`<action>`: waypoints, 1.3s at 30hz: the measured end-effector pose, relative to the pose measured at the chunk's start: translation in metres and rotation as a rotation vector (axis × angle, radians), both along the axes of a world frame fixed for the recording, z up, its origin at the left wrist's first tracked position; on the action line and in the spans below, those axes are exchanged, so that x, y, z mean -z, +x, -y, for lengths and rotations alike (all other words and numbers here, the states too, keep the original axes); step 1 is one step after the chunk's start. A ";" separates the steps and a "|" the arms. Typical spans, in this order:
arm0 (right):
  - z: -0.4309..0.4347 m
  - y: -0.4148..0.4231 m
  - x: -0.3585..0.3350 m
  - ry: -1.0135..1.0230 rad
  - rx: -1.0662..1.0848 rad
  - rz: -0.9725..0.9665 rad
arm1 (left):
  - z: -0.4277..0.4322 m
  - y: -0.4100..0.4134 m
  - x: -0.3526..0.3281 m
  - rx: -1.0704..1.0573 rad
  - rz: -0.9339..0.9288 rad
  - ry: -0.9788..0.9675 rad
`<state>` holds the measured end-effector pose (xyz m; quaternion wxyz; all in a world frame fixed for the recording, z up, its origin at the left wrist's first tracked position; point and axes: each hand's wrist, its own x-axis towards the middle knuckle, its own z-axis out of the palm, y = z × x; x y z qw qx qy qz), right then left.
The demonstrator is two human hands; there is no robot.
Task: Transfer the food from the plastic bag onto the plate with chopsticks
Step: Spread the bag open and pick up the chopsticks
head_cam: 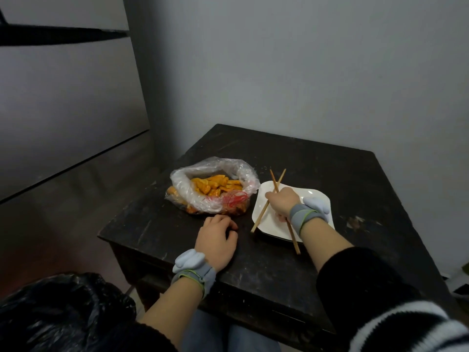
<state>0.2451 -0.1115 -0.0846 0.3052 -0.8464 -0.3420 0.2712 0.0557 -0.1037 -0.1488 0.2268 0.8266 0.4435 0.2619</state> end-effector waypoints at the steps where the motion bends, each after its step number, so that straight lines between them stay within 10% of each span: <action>1: -0.001 -0.001 0.001 -0.007 0.004 0.005 | 0.000 0.000 0.000 -0.003 0.003 -0.001; 14: 0.014 -0.013 -0.027 0.227 -0.001 -0.370 | 0.003 -0.004 -0.007 -0.020 0.065 -0.110; 22: 0.014 -0.015 -0.062 0.193 -0.201 -0.608 | -0.006 -0.003 -0.086 0.040 0.576 -0.578; 39: -0.011 -0.019 -0.077 0.094 -0.615 -0.272 | -0.076 0.027 -0.110 -0.086 0.824 -0.700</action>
